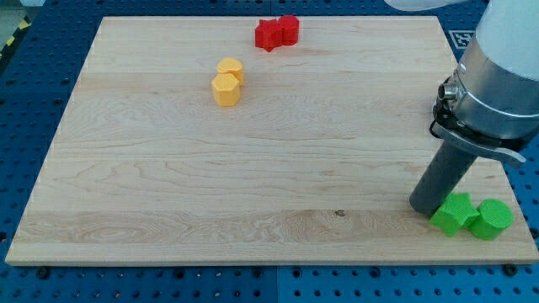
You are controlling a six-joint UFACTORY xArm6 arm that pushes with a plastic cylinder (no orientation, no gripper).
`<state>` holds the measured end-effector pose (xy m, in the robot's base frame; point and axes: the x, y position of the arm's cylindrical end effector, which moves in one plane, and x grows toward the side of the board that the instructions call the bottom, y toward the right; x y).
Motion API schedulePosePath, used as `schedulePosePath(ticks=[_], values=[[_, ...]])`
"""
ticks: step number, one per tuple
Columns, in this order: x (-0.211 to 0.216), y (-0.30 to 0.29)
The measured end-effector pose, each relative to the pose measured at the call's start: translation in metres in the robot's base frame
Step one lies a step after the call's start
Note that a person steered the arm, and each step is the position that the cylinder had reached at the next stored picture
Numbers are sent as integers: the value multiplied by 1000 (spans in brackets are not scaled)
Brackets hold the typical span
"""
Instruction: Move your arm upwards
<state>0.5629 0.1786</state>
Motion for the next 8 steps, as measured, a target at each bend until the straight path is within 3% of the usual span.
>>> schedulePosePath(ticks=[2,4,8], values=[[-10,-18],[-52,-62],[-59,-62]])
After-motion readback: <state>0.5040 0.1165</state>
